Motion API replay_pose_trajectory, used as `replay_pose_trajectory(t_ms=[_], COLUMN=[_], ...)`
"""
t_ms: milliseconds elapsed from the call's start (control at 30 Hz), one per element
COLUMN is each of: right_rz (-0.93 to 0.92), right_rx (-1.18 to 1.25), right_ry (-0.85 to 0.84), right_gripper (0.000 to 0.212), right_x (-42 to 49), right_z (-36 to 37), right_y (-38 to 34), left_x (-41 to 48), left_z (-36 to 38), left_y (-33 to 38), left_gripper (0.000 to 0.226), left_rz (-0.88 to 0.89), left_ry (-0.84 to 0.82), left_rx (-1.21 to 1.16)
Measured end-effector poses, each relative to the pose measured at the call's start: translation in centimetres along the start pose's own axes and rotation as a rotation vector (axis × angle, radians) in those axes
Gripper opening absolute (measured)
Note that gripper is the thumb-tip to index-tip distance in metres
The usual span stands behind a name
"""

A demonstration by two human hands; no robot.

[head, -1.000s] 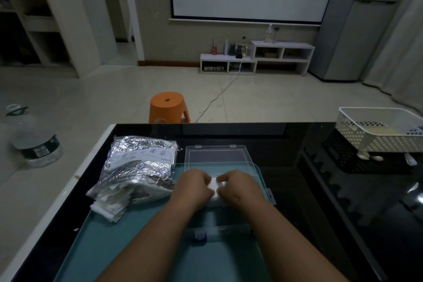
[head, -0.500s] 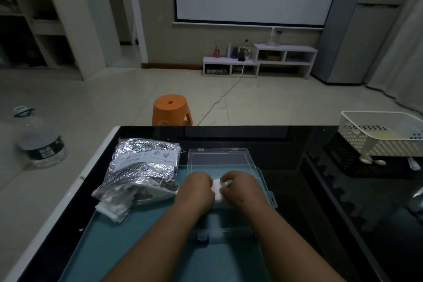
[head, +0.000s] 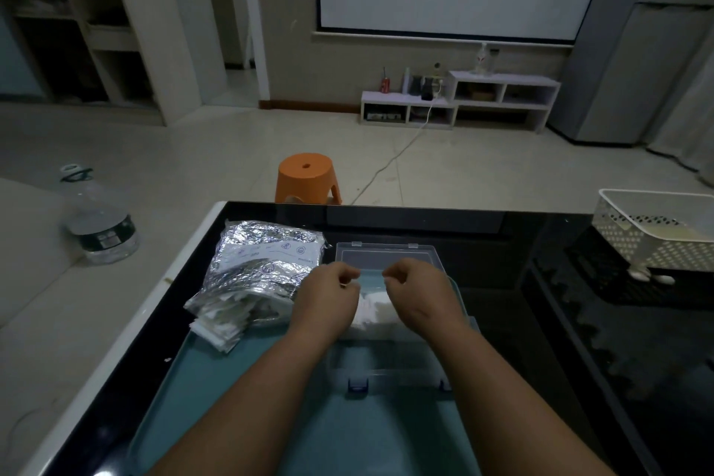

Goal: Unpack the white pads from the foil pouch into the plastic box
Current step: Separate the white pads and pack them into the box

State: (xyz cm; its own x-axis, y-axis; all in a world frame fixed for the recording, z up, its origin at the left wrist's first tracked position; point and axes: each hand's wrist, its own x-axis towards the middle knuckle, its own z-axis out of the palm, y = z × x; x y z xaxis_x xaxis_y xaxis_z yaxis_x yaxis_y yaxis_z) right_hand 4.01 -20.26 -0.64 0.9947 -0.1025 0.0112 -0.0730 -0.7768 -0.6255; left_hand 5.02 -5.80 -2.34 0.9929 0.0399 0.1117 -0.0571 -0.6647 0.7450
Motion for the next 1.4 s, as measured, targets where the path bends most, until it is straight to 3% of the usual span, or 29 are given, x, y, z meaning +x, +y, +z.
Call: replay_pose_trajectory(t_ms=[467,700,800,867,967,1067,1267,1333,1400], right_rz=[-0.064,-0.172,-0.182,-0.188,-0.194,-0.205,-0.214,-0.200,-0.184], right_rx=[0.162,-0.153,-0.191,-0.198,-0.277,-0.306,-0.168,-0.149,-0.121], right_ry=[-0.120,-0.169,-0.137,-0.169,-0.336,-0.406,-0.334,-0.300,-0.281], right_gripper=[0.026,0.026,0.020,0.027,0.045,0.049,0.031,0.032,0.031], right_x=[-0.8,-0.1,-0.1,0.0,0.1,0.2,-0.2,-0.2,-0.2], right_z=[4.2,6.2,6.5,6.8,7.2,7.2,6.5,6.5,6.4], right_y=[-5.3,-7.4,-7.8,-7.5,-6.9,-6.7,-6.8,-6.8,-6.7], left_x=[-0.3,0.5,1.1,1.5,1.6,1.1,0.9,1.4,1.8], left_z=[-7.5,-10.4,-11.8,-12.5,-12.4,-12.1,-12.4,-12.6,-12.8], left_y=[-4.3,-7.3,-9.0,-9.9,-10.5,-10.0,-10.5,-11.4,-11.4], left_gripper=[0.021,0.024,0.027,0.028,0.054,0.071,0.072,0.076,0.061], left_rz=[-0.060,-0.141,-0.196,-0.271,-0.399,-0.400,-0.419,-0.494,-0.602], left_ry=[0.126,0.214,0.237,0.195,0.062,-0.006,0.093,0.121,0.128], left_rx=[-0.040,0.069,0.162,0.171,0.122,0.088,-0.188,-0.243,-0.347])
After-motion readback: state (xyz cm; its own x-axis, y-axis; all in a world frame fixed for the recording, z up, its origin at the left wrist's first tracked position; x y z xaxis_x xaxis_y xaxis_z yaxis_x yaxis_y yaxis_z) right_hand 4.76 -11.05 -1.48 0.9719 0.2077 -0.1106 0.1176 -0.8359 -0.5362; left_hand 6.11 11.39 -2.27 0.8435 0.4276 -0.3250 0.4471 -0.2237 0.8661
